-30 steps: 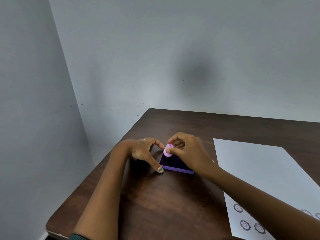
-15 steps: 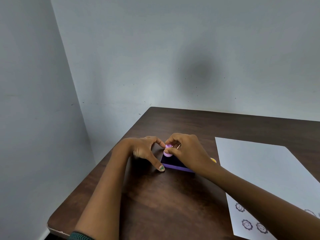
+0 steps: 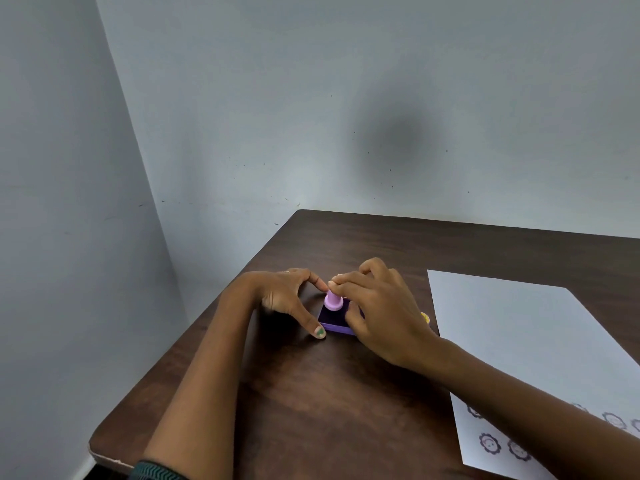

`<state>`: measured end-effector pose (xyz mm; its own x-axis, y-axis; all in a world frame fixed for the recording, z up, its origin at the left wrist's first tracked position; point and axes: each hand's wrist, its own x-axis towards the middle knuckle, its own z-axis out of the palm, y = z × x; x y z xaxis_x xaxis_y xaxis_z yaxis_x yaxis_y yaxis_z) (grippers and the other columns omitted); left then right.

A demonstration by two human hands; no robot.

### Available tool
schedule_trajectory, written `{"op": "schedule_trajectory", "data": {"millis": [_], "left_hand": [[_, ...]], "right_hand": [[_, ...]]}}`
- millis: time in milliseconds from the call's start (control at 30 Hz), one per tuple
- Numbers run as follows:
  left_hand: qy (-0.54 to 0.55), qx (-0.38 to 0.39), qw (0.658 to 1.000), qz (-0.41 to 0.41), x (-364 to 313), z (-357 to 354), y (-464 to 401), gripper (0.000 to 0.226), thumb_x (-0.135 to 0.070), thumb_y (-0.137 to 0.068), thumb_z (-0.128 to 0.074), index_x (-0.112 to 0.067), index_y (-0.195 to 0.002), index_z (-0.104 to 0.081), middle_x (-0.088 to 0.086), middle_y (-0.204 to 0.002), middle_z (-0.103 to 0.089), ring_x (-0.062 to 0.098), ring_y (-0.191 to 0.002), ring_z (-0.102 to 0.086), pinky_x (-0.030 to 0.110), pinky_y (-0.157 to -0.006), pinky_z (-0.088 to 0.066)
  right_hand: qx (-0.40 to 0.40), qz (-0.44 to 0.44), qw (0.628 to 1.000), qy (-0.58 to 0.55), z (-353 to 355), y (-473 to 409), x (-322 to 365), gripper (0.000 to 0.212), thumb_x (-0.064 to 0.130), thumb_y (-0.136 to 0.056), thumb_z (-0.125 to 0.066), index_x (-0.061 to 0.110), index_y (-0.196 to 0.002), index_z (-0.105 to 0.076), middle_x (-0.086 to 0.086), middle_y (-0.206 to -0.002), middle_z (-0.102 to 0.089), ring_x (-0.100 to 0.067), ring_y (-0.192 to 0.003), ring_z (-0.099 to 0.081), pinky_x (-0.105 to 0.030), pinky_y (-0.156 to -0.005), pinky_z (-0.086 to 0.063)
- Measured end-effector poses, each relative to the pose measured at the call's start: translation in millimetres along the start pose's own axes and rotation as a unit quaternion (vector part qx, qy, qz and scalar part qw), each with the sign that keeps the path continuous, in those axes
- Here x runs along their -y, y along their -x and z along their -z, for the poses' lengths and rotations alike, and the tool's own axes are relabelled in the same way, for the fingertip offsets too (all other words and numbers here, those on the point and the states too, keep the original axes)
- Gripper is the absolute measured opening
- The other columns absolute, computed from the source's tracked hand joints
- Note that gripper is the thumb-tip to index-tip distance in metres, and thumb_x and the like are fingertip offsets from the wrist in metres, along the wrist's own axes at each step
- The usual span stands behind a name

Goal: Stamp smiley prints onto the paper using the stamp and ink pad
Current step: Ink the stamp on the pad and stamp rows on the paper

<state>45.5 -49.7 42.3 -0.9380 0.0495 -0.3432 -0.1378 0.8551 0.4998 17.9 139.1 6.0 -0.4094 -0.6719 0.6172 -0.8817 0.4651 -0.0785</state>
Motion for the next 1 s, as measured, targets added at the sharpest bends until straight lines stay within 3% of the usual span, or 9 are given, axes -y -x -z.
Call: {"op": "schedule_trajectory", "data": {"millis": [133, 233, 400, 533, 633, 733, 1000], "left_hand": [[0.003, 0.004, 1.0, 0.004, 0, 0, 0, 0.07, -0.034, -0.067, -0.082, -0.037, -0.121, -0.038, -0.004, -0.134, -0.033, 0.016, -0.114, -0.036, 0.032, -0.099, -0.035], [0.002, 0.001, 1.0, 0.002, 1, 0, 1, 0.068, -0.035, -0.065, -0.083, -0.039, -0.116, -0.038, -0.008, -0.125, -0.033, 0.017, -0.114, -0.036, 0.034, -0.102, -0.035], [0.004, -0.003, 1.0, 0.006, -1, 0, 2, 0.074, -0.035, -0.066, -0.082, -0.035, -0.126, -0.039, -0.007, -0.127, -0.034, 0.016, -0.114, -0.037, 0.031, -0.098, -0.035], [-0.005, -0.01, 1.0, 0.003, 0, 0, 3, 0.069, -0.037, -0.064, -0.083, -0.039, -0.118, -0.039, -0.009, -0.123, -0.034, 0.015, -0.113, -0.037, 0.028, -0.095, -0.033], [-0.004, -0.003, 1.0, 0.003, -1, 0, 2, 0.068, -0.035, -0.067, -0.082, -0.038, -0.119, -0.038, -0.009, -0.124, -0.032, 0.014, -0.113, -0.035, 0.029, -0.095, -0.033], [-0.001, -0.002, 1.0, 0.003, -3, 0, 2, 0.071, -0.033, -0.068, -0.081, -0.034, -0.126, -0.039, -0.006, -0.134, -0.031, 0.015, -0.114, -0.034, 0.031, -0.101, -0.034], [-0.008, -0.004, 1.0, 0.0, -3, 0, 3, 0.071, -0.033, -0.068, -0.081, -0.034, -0.125, -0.038, -0.002, -0.142, -0.032, 0.017, -0.119, -0.035, 0.033, -0.103, -0.033]], "right_hand": [[0.009, -0.009, 1.0, -0.01, 2, -6, 0, 0.04, 0.004, -0.074, -0.044, 0.015, -0.104, -0.068, 0.005, -0.108, -0.07, -0.024, -0.091, -0.049, -0.033, -0.07, -0.026], [0.014, -0.016, 1.0, -0.008, -1, -5, 6, 0.037, 0.002, -0.077, -0.052, 0.015, -0.108, -0.066, 0.005, -0.111, -0.069, -0.021, -0.096, -0.044, -0.032, -0.073, -0.023], [0.02, -0.023, 1.0, 0.006, 2, 1, -3, 0.037, 0.01, -0.079, -0.052, 0.017, -0.114, -0.064, 0.002, -0.119, -0.067, -0.024, -0.104, -0.046, -0.032, -0.076, -0.022], [0.043, -0.045, 0.997, -0.04, -1, -4, 2, 0.05, 0.007, -0.075, -0.038, 0.012, -0.12, -0.06, -0.003, -0.128, -0.062, -0.027, -0.131, -0.035, -0.03, -0.096, -0.019], [0.053, -0.04, 0.996, -0.057, 1, 3, 3, 0.053, 0.007, -0.074, -0.039, 0.012, -0.123, -0.058, -0.007, -0.132, -0.058, -0.025, -0.136, -0.033, -0.031, -0.108, -0.012], [0.057, -0.046, 0.996, -0.052, 6, 6, -4, 0.05, 0.005, -0.079, -0.041, 0.016, -0.124, -0.057, -0.009, -0.136, -0.055, -0.026, -0.137, -0.031, -0.03, -0.108, -0.009], [0.051, -0.041, 0.996, -0.064, 0, 4, -1, 0.043, 0.002, -0.081, -0.048, 0.013, -0.121, -0.06, -0.009, -0.128, -0.061, -0.027, -0.134, -0.038, -0.042, -0.104, -0.033]]}}
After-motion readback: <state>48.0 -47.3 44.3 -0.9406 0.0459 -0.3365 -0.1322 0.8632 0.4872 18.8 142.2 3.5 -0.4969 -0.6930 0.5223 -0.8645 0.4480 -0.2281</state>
